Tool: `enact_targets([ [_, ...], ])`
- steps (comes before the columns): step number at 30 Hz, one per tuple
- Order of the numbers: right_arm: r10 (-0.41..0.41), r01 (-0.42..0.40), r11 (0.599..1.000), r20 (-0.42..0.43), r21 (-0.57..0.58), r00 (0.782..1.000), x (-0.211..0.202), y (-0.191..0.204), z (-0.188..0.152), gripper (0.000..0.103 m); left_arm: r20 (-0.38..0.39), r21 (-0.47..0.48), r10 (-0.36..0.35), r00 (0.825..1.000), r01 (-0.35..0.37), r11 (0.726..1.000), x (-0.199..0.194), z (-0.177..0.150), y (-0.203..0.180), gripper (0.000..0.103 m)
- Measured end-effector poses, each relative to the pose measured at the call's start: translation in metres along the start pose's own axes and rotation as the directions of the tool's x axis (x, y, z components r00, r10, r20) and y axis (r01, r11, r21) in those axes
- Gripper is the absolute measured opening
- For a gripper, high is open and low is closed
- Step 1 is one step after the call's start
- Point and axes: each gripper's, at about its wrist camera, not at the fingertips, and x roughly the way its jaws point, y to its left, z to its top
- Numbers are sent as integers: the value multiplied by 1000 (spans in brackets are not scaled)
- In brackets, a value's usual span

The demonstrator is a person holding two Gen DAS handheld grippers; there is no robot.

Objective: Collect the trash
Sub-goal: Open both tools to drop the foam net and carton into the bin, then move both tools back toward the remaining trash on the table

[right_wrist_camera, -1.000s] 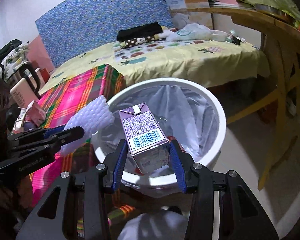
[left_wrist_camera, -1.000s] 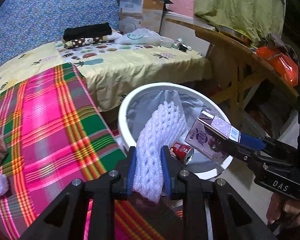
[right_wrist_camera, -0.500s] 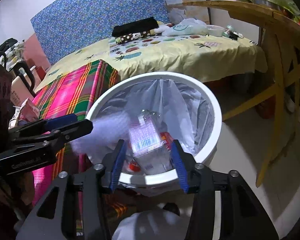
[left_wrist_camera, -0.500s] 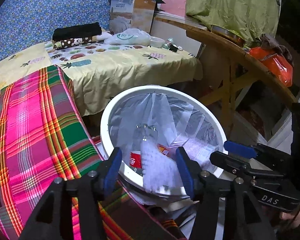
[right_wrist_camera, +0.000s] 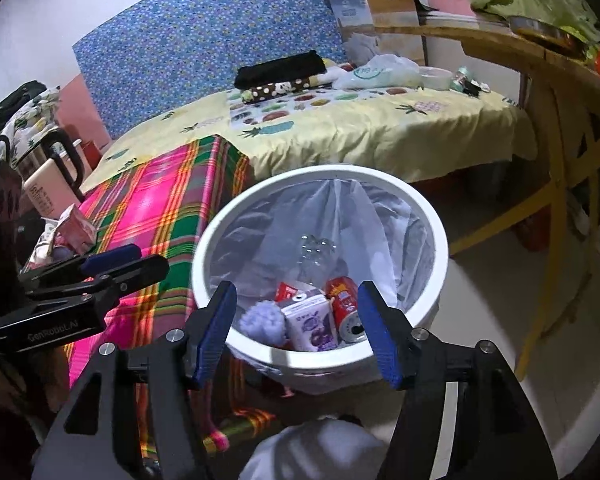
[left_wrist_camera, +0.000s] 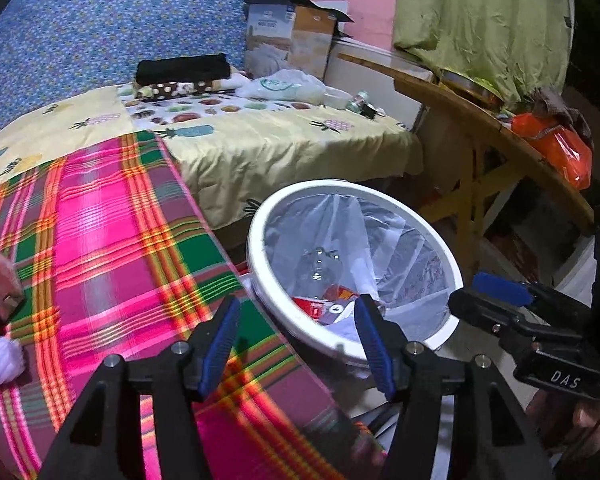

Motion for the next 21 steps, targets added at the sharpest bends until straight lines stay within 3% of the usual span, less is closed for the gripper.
enact_targets([
  [21,128,-130,978,-25,-166,992,-12,69,-7,64,64,-91,187,980,-181,979,-68,-41,45,61],
])
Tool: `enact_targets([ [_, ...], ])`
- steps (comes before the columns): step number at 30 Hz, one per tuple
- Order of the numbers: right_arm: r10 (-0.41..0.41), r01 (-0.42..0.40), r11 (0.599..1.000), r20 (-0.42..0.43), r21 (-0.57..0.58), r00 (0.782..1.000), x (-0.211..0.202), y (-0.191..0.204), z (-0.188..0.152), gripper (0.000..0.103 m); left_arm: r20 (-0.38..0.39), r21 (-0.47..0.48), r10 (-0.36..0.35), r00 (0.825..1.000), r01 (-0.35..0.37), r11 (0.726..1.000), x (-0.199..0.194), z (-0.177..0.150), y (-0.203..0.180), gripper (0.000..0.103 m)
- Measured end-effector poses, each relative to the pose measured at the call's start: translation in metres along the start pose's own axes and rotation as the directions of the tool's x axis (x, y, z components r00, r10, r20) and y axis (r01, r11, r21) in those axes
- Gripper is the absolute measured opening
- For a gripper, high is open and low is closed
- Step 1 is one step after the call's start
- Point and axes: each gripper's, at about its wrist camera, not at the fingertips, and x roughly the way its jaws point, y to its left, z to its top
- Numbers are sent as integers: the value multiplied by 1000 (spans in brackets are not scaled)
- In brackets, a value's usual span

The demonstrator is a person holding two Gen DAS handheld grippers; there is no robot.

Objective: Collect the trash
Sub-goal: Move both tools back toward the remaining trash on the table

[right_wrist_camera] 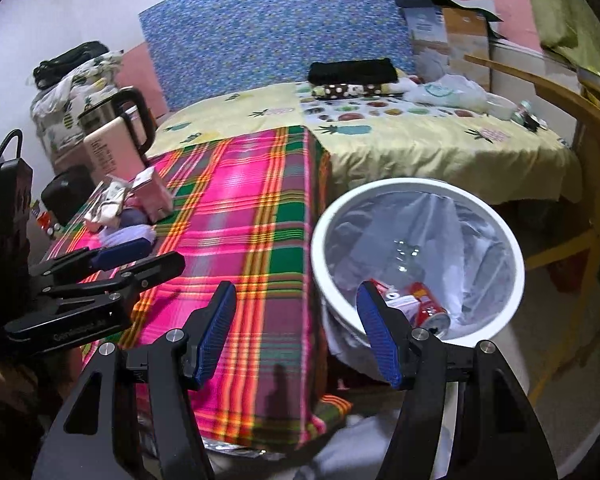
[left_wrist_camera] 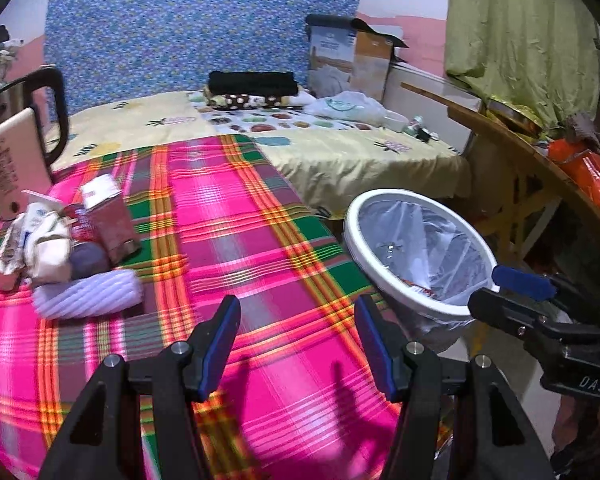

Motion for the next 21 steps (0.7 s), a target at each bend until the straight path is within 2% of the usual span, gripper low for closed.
enact_targets([
  [11,51,-51,997,-9,-52,999,4,29,1,64,11,-59,77,997,-77,995,-24,-20,30,62],
  [21,103,-105,993,-27,-63,994,14,49,-4,64,15,-120,160,987,-158,980,-39,-37,64,62],
])
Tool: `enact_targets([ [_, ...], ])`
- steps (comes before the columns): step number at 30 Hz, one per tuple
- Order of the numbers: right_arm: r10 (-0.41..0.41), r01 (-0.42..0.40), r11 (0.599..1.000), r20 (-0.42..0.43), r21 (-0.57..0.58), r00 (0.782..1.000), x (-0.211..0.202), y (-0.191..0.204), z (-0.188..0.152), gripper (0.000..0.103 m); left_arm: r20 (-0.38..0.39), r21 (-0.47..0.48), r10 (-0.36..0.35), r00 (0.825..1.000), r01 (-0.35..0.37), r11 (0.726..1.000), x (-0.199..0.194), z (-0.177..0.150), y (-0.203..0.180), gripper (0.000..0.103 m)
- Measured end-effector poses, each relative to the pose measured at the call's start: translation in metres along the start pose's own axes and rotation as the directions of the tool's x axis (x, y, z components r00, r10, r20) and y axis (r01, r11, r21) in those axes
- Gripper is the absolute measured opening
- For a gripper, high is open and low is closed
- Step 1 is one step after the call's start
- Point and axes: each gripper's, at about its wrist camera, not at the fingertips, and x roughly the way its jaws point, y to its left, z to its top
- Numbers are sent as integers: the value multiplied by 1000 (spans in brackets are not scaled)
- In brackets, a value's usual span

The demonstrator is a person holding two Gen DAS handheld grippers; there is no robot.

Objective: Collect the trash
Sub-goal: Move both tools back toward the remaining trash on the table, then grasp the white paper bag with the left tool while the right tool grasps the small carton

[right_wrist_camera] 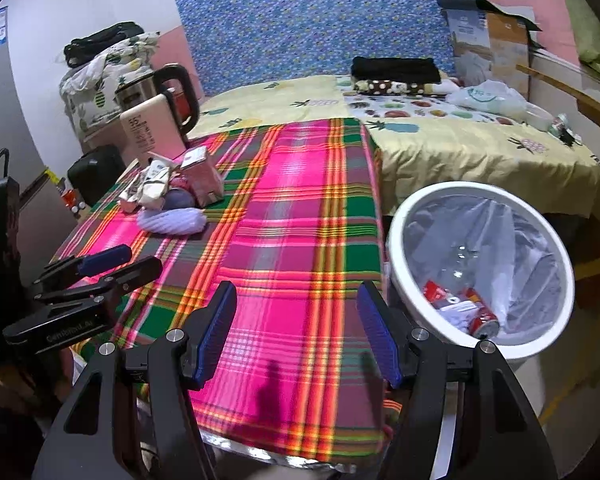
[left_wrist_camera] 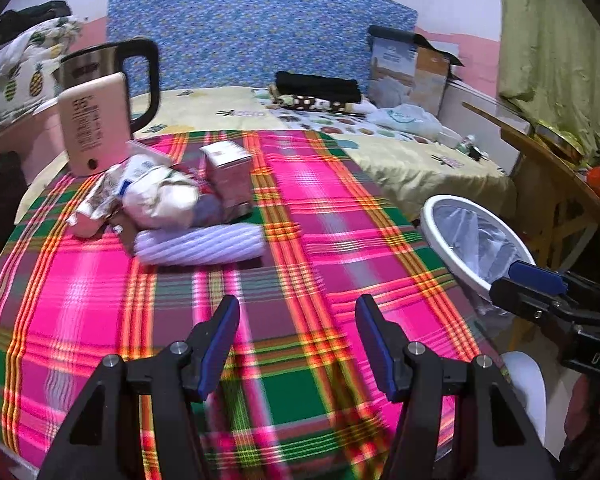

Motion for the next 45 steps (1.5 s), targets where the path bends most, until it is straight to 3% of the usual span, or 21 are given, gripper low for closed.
enact_targets([
  [12,86,-88,994,-34,-69,996,17,27,8,64,-2,-69,74,997,-74,995,-7,-2,44,62],
  [19,106,-110,990,-40,-88,994,23,35,19,64,8,-99,82,997,-81,992,-3,9,60,62],
  [41,123,-129,988,-77,-80,989,60,32,36,64,-17,-154,158,987,-159,975,70,57,85,64],
  [45,129,-136,988,-92,-78,987,68,32,38,64,4,-176,151,988,-148,973,66,56,94,52],
])
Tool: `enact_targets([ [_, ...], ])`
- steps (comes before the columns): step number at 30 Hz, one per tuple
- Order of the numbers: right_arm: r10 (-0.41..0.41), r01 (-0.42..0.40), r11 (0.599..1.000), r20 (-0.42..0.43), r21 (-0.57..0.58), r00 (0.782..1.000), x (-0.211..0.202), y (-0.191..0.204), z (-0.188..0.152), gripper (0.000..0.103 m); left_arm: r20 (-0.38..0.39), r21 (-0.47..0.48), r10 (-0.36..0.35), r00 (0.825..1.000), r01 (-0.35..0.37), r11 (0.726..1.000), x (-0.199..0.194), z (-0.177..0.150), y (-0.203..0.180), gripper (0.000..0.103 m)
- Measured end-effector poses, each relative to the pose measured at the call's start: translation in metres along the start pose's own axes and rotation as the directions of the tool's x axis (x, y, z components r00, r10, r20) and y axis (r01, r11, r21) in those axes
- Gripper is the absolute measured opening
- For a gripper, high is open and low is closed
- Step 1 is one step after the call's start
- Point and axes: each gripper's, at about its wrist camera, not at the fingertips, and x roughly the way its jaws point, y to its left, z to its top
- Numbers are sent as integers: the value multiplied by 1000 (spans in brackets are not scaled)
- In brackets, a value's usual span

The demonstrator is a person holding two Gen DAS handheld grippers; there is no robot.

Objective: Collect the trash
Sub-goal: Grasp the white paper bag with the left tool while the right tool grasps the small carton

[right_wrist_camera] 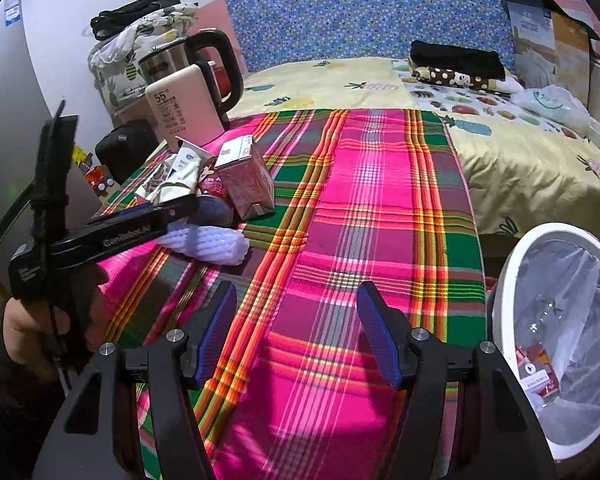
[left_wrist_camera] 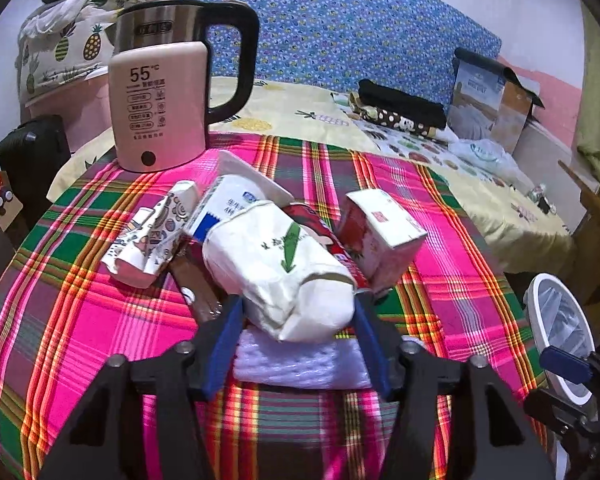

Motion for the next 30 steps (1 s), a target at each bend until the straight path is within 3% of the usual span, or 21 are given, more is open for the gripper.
enact_targets([
  [16,88,-92,993,-55,-80,995,35,35,18,64,48,-22,-32,998,33,999,-52,-17,43,46],
  [23,84,-91,992,-74,-92,994,53,39,29,64,39,-33,-45,998,46,998,-59,-25,58,46],
  [30,46,-45,996,4,-78,999,51,38,51,64,30,-36,-67,997,68,997,-55,-28,63,46],
])
